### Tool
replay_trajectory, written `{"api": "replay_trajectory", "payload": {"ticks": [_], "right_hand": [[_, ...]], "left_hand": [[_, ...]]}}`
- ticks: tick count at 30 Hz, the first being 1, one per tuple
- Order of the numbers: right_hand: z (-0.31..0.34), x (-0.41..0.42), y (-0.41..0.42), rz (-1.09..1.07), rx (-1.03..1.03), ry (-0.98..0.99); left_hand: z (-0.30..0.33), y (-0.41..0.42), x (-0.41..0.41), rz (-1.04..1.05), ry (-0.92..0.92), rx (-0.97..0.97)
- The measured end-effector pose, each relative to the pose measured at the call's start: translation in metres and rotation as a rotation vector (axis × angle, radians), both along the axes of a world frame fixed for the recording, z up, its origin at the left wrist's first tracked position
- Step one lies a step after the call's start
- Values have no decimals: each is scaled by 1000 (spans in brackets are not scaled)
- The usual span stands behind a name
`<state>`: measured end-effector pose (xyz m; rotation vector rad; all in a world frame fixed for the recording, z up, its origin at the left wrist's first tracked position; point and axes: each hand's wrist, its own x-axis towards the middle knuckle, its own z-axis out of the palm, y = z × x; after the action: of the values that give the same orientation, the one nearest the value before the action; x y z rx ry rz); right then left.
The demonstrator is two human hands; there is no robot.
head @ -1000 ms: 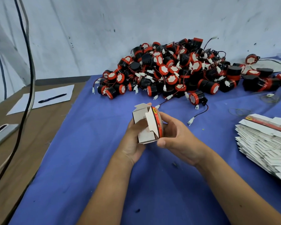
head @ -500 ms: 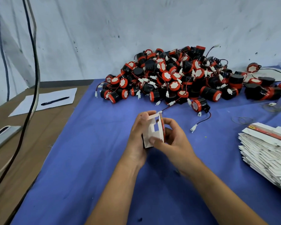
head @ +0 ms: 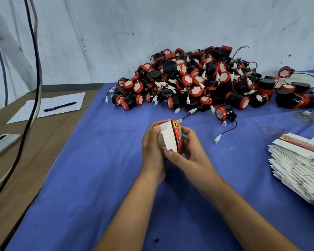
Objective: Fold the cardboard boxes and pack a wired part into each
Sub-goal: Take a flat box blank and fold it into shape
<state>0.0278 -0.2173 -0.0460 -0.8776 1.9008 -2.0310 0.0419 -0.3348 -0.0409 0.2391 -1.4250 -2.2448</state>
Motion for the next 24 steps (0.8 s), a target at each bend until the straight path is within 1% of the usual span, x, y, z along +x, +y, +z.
{"api": "replay_trajectory", "payload": {"ticks": [4, 5, 7, 9, 11, 14, 17, 19, 20, 23, 24], "right_hand": [[4, 5, -1, 90, 3, -18], [4, 6, -3, 75, -23, -45], [5, 8, -7, 23, -92, -113], [5, 8, -9, -3, -144, -155], [5, 6, -9, -11, -194, -189], [6, 4, -6, -3, -272, -249], [7, 1, -3, 44, -276, -264], [7, -1, -2, 63, -276, -268], [7, -2, -1, 65, -284, -274], [8, -4, -1, 33, -331, -313], [9, -5, 0, 5, -338, -325]], "left_hand": [[3, -3, 0, 213, 70, -53], [3, -4, 0, 259, 86, -104], [1, -3, 0, 336, 124, -281], [-2, 1, 2, 360, 152, -436], [-2, 3, 2, 348, 163, -517], [0, 2, 0, 314, 192, -576], [1, 3, 2, 338, 200, -631], [2, 2, 3, 322, 208, -628], [3, 1, 3, 280, 197, -578], [8, 0, 1, 55, 139, -329], [8, 1, 0, -7, 128, -275]]}}
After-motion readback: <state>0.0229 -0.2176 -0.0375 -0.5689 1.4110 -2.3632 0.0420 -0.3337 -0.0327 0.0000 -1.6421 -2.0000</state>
